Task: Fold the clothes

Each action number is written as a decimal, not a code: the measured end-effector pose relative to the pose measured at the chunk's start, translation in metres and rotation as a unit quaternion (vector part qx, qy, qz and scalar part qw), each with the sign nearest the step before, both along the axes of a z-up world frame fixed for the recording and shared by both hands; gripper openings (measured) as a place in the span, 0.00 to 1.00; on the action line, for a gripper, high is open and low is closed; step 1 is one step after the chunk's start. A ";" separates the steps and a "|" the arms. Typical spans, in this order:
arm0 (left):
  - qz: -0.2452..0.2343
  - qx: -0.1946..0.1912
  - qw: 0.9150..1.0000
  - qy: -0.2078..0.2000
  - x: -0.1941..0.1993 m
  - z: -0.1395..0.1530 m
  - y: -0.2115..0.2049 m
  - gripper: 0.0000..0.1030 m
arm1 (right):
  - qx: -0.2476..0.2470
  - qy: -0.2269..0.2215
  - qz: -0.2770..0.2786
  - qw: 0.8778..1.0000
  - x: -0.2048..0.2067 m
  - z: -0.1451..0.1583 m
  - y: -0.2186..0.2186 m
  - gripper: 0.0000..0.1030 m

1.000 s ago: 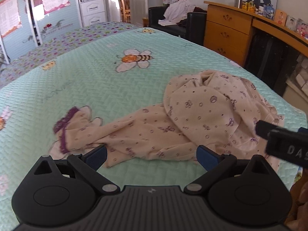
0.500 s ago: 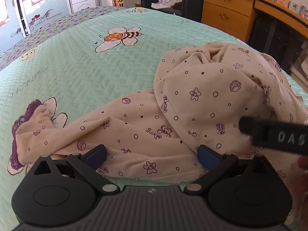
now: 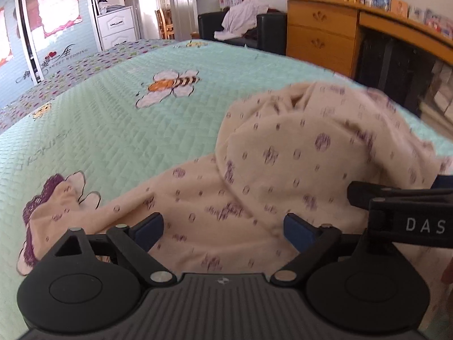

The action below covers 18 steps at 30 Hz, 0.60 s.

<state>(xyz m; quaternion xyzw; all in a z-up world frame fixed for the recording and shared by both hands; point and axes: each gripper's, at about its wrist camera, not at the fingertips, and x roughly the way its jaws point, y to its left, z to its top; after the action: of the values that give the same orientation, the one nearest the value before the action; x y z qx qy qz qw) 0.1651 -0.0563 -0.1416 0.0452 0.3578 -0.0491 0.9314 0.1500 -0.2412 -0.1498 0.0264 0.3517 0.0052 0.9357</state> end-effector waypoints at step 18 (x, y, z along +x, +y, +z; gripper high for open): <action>-0.094 -0.065 0.993 0.004 0.019 -0.006 -0.036 0.05 | 0.089 -0.004 0.048 0.995 0.011 0.007 -0.006 0.16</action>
<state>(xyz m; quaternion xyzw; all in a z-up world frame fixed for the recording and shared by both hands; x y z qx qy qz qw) 0.1836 -0.0924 -0.1475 0.0179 0.3522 -0.1599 0.9220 0.1613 -0.2475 -0.1426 0.0926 0.3467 0.0816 0.9298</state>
